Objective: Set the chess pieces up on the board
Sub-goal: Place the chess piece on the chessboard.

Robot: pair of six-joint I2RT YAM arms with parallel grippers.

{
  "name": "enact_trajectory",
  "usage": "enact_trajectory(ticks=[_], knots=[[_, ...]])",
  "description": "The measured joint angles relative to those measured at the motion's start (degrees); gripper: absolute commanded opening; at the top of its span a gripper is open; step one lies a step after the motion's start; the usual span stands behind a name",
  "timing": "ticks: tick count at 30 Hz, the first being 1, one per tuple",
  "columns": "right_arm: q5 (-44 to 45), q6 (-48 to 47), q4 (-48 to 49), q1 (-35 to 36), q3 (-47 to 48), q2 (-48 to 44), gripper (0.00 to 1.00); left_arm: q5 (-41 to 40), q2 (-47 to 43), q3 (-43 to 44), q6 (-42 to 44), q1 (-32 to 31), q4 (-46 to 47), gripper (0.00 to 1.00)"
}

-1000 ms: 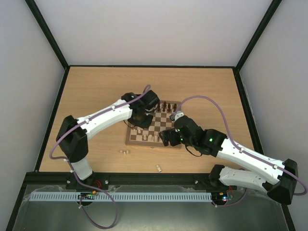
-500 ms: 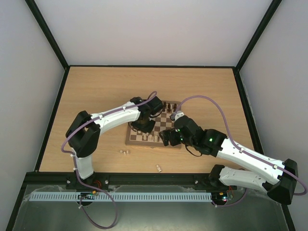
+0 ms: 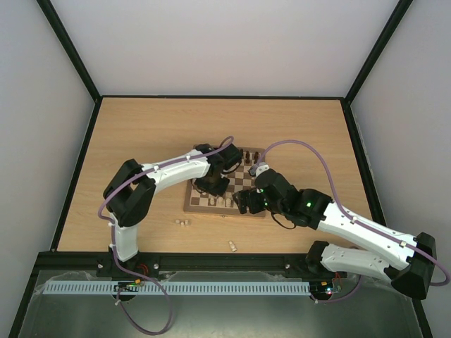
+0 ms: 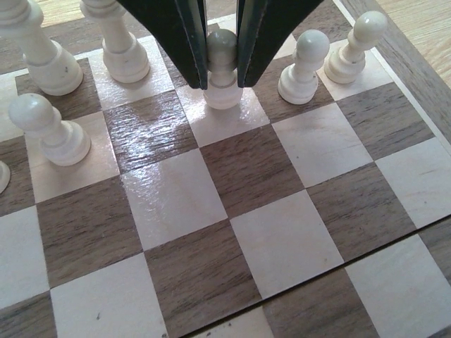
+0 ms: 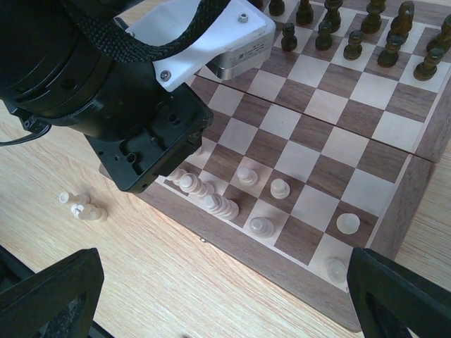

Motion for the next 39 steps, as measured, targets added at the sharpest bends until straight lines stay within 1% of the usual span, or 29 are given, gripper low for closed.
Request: enact_trajectory(ticks=[14, 18, 22, 26, 30, 39], knots=[[-0.68, 0.00, 0.02, 0.00, -0.07, 0.00, 0.96, 0.15, 0.90, 0.02, 0.46, 0.39, 1.57, 0.09], [-0.90, -0.02, 0.02, 0.00, -0.07, 0.11, 0.96, 0.13, 1.01, 0.02, 0.55, 0.44, 1.57, 0.13], [-0.92, -0.02, 0.02, 0.00, -0.09, 0.17, 0.96, 0.13, 1.05, 0.02, 0.79, 0.55, 1.57, 0.14], [-0.96, -0.02, 0.02, 0.00, -0.09, 0.33, 0.96, 0.13, 1.05, 0.02, 0.90, 0.59, 1.57, 0.18], [-1.05, -0.02, 0.02, 0.00, -0.09, 0.74, 0.96, 0.11, 1.05, 0.31, 1.14, 0.66, 1.53, 0.27], [-1.11, -0.02, 0.02, 0.00, -0.09, 0.87, 0.96, -0.22, 0.98, 1.75, 1.27, 0.76, 1.01, 0.33]])
